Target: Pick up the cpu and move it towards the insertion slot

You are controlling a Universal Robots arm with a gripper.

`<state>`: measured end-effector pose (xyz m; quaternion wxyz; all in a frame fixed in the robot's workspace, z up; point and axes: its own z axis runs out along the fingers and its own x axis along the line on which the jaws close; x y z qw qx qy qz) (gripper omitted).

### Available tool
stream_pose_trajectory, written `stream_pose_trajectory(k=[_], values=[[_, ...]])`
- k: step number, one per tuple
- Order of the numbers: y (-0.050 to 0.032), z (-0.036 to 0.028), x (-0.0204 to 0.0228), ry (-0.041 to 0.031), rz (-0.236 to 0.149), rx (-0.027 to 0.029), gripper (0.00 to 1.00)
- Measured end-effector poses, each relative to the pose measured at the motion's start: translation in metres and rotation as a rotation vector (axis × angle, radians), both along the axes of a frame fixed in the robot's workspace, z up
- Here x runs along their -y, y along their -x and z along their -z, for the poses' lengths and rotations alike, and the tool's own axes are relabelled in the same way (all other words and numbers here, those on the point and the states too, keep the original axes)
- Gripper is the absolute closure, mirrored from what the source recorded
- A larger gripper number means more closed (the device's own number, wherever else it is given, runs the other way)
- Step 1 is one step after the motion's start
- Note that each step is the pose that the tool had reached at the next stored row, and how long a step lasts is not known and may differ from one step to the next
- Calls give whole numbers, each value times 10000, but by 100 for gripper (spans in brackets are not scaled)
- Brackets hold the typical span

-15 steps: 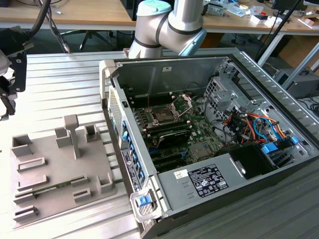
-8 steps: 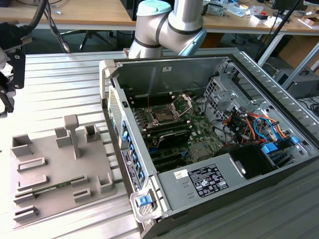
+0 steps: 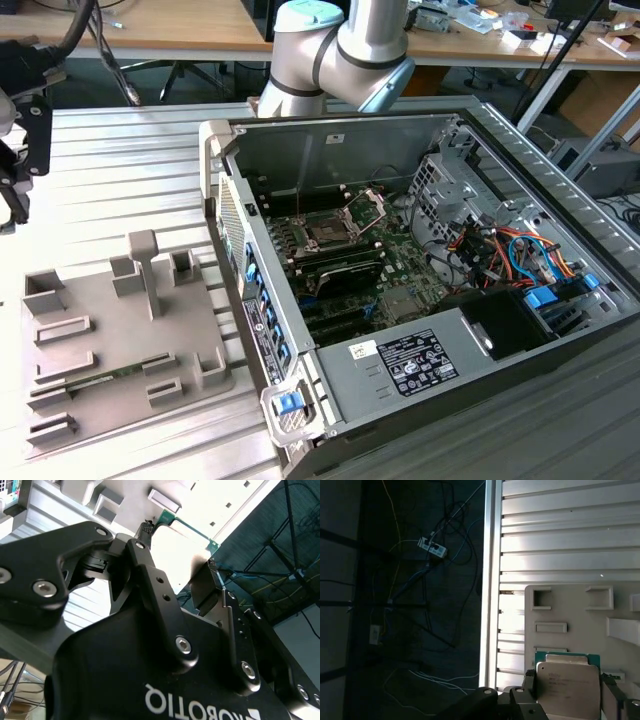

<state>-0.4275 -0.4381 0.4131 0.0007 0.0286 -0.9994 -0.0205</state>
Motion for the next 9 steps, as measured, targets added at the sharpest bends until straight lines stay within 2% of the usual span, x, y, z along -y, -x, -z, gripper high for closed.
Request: stream_pose_trajectory(k=[1,9], values=[[-40,0,0,0,0,-1,45],[-98,0,0,-1,0,0,45]])
